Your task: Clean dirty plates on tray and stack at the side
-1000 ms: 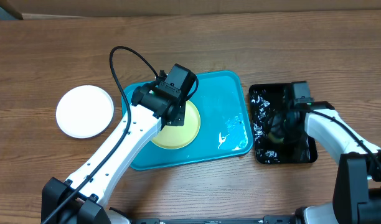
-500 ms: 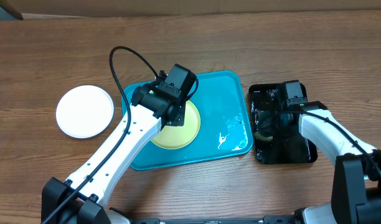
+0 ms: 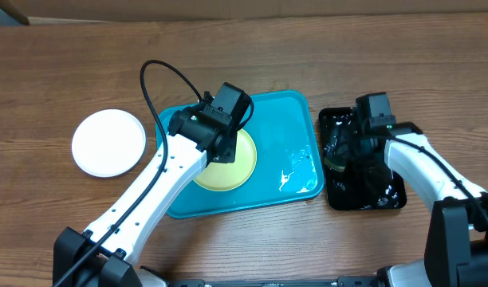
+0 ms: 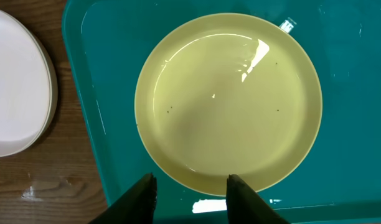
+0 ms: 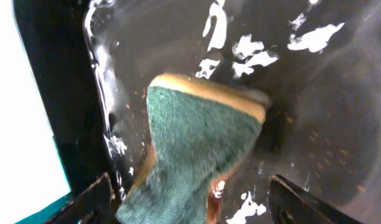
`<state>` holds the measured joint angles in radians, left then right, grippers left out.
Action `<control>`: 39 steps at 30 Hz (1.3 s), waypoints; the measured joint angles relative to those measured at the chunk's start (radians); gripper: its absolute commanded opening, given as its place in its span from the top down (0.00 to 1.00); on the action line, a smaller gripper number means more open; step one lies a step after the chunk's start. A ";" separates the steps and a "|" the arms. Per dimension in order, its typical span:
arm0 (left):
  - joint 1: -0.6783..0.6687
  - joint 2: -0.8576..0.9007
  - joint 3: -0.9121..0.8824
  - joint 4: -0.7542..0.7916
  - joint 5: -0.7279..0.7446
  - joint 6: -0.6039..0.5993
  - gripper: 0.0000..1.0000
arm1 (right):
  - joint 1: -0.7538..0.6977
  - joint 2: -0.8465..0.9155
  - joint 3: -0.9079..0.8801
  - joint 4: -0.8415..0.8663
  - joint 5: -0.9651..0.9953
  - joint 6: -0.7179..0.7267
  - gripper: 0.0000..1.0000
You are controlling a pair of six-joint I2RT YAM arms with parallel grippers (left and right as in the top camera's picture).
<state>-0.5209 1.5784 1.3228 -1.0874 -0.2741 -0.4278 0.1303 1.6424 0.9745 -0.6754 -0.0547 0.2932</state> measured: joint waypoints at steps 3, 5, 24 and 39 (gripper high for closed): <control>0.000 0.000 0.000 -0.005 0.002 -0.001 0.57 | -0.002 -0.013 0.066 -0.080 0.021 0.017 0.16; 0.005 0.000 0.000 -0.009 0.006 -0.003 0.56 | -0.005 -0.033 0.108 -0.124 0.027 0.021 0.24; 0.092 0.000 0.000 -0.013 0.080 -0.012 0.58 | -0.005 -0.068 -0.015 -0.031 -0.076 0.067 0.83; 0.092 0.000 0.000 -0.013 0.080 -0.012 0.58 | -0.005 -0.068 -0.158 0.073 -0.054 0.081 0.82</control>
<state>-0.4294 1.5784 1.3228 -1.1004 -0.1936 -0.4397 0.1249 1.5745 0.8169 -0.6025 -0.1089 0.3744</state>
